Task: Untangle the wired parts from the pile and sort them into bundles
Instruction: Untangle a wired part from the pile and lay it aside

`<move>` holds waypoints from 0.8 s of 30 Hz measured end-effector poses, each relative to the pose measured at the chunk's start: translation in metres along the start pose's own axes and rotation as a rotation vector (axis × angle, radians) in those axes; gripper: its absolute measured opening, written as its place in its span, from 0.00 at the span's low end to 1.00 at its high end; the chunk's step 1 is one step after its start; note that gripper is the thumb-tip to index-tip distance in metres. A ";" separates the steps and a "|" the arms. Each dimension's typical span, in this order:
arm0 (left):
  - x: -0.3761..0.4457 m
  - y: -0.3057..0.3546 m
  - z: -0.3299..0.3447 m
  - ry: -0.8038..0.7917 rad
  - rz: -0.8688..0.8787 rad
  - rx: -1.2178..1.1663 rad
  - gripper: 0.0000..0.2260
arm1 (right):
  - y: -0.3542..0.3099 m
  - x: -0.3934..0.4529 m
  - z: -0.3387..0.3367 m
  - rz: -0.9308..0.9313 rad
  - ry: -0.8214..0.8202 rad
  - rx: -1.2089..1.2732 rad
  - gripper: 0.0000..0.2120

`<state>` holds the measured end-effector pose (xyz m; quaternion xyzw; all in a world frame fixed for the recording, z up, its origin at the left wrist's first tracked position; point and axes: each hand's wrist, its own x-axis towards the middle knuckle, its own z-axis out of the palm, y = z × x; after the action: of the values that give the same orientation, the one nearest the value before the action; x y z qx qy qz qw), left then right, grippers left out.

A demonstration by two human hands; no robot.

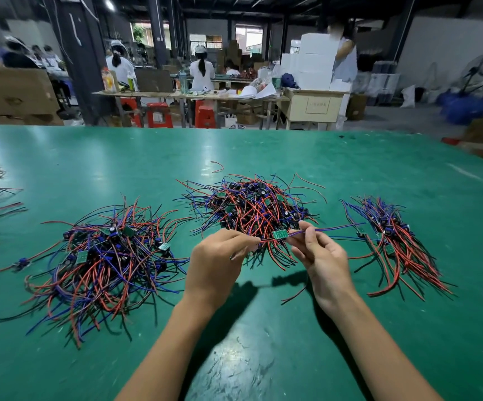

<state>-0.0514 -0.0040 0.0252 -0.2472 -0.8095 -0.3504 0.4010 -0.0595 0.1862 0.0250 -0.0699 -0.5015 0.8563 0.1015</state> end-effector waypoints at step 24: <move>0.005 -0.008 -0.003 -0.188 -0.709 -0.151 0.10 | 0.004 0.008 -0.007 -0.146 0.287 -0.113 0.10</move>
<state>-0.0583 -0.0108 0.0271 -0.0118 -0.8500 -0.5020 0.1593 -0.0662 0.1922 0.0178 -0.1607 -0.5331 0.7982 0.2299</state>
